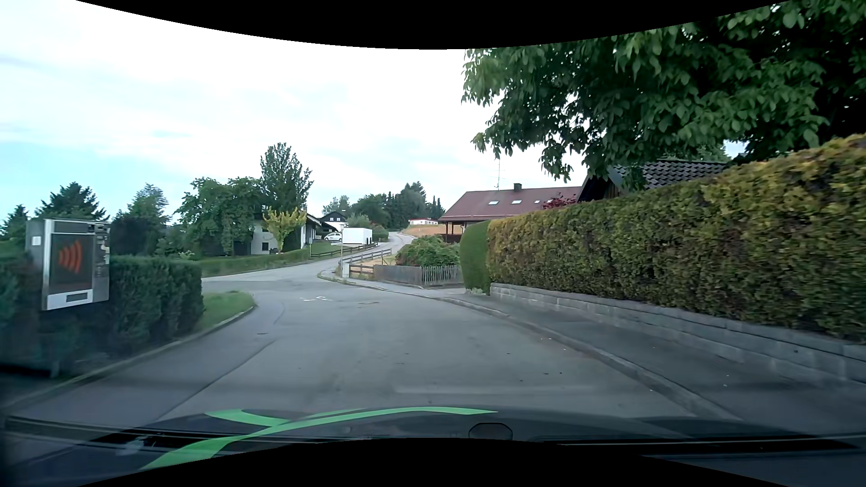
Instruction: Follow the waypoints while adhering to traffic rules and regulations
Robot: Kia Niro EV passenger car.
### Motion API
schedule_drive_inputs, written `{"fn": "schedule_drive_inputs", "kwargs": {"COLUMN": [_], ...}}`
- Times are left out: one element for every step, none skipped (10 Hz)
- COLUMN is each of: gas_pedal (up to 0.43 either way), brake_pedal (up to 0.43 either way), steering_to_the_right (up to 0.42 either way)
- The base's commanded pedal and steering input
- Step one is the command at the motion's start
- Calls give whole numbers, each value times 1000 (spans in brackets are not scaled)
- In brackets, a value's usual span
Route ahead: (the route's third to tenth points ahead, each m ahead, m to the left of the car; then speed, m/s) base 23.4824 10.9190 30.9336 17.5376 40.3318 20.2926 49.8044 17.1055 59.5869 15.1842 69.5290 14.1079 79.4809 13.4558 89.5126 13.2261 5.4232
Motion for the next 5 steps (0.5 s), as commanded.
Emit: {"fn": "schedule_drive_inputs", "kwargs": {"gas_pedal": [130,130,130,118,118], "brake_pedal": [0,0,0,0,0], "steering_to_the_right": [-83,-85,-86,-88,-88]}}
